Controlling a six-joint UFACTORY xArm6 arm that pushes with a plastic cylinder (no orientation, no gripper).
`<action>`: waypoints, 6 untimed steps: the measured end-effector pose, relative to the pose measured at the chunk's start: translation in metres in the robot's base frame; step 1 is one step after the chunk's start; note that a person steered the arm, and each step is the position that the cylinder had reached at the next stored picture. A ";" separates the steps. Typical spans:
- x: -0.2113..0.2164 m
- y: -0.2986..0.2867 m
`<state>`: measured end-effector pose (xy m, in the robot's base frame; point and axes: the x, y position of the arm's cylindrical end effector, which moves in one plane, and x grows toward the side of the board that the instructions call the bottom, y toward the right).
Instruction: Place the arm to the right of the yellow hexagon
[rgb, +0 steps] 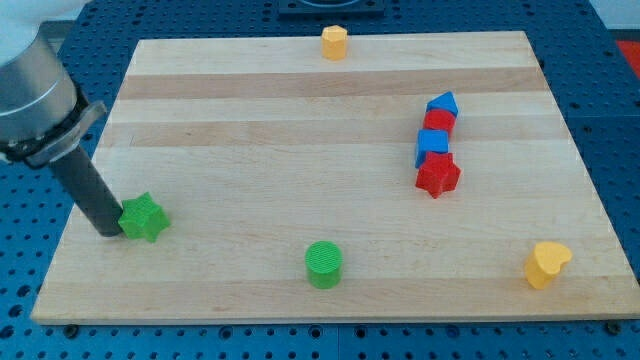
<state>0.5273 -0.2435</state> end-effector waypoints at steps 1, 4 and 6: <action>-0.041 0.000; -0.185 0.151; -0.292 0.300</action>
